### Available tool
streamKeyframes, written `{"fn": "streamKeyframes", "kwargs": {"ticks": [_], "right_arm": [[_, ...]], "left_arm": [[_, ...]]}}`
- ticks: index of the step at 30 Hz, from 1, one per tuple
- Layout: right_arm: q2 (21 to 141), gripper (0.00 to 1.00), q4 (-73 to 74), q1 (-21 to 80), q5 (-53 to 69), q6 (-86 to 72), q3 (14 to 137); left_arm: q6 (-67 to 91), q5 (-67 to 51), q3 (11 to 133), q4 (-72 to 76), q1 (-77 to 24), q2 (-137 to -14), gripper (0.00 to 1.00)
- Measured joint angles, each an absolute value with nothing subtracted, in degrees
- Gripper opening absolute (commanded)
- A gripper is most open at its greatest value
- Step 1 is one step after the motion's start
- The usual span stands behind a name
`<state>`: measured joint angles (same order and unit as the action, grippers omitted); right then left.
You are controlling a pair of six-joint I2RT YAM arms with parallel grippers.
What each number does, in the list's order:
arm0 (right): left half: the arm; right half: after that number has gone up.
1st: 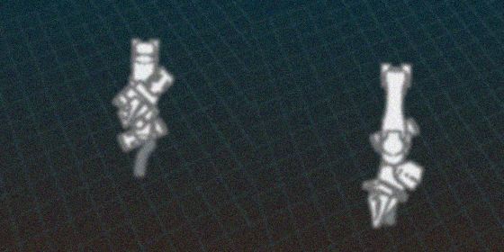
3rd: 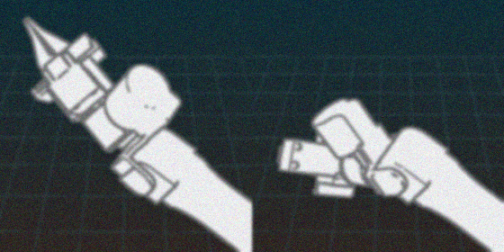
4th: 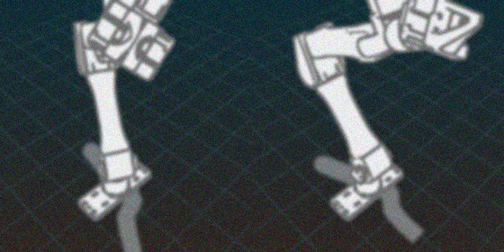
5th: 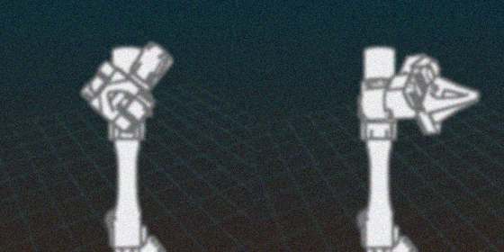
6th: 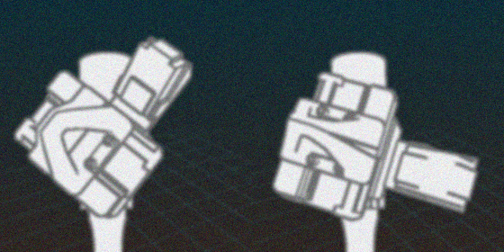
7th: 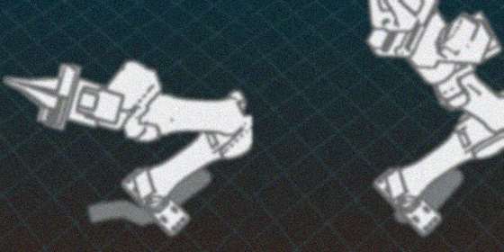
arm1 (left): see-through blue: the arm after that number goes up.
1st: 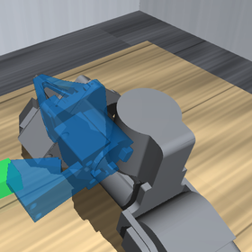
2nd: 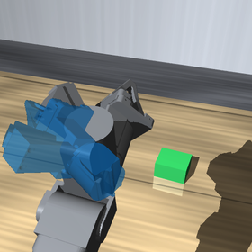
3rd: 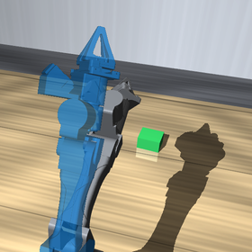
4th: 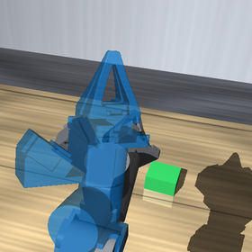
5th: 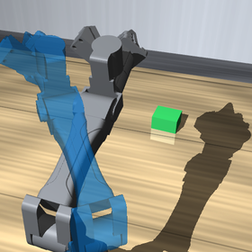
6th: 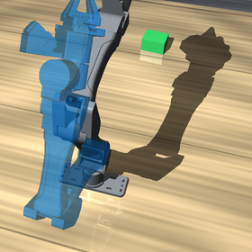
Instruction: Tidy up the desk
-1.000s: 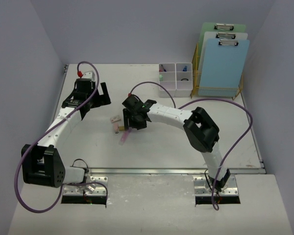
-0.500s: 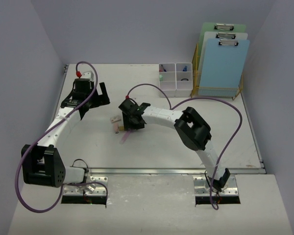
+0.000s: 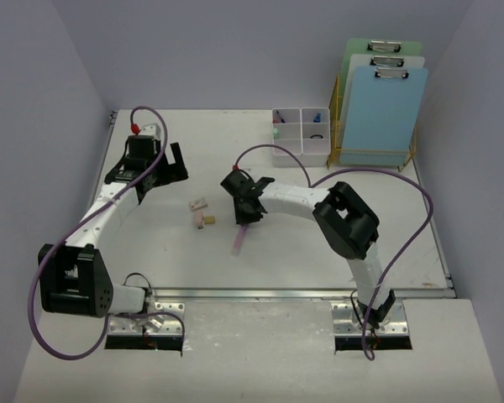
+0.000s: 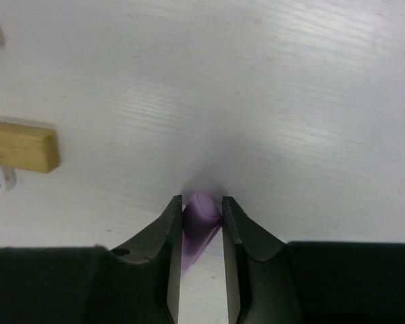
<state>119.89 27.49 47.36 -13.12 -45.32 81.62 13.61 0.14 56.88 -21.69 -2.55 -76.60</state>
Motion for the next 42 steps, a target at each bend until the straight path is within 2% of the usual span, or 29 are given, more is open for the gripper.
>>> {"fn": "streamKeyframes", "kwargs": {"ticks": [2, 12, 20, 42], "right_arm": [[119.28, 0.00, 28.06, 46.24, -13.04, -45.29, 80.91], [113.94, 0.00, 26.51, 39.47, -13.43, -38.46, 81.73], [108.90, 0.00, 18.68, 35.32, -16.87, -28.06, 82.90], [106.33, 0.00, -23.62, 33.78, -27.09, 9.70, 78.96]], "left_arm": [[13.61, -0.20, 56.86, -21.69, -2.55, -76.87, 1.00], [13.61, -0.71, 56.86, -21.71, -2.15, -77.05, 1.00], [13.63, -0.88, 56.88, -21.73, -2.15, -77.84, 1.00], [13.63, -1.35, 56.88, -22.13, -2.15, -78.04, 1.00]]}}
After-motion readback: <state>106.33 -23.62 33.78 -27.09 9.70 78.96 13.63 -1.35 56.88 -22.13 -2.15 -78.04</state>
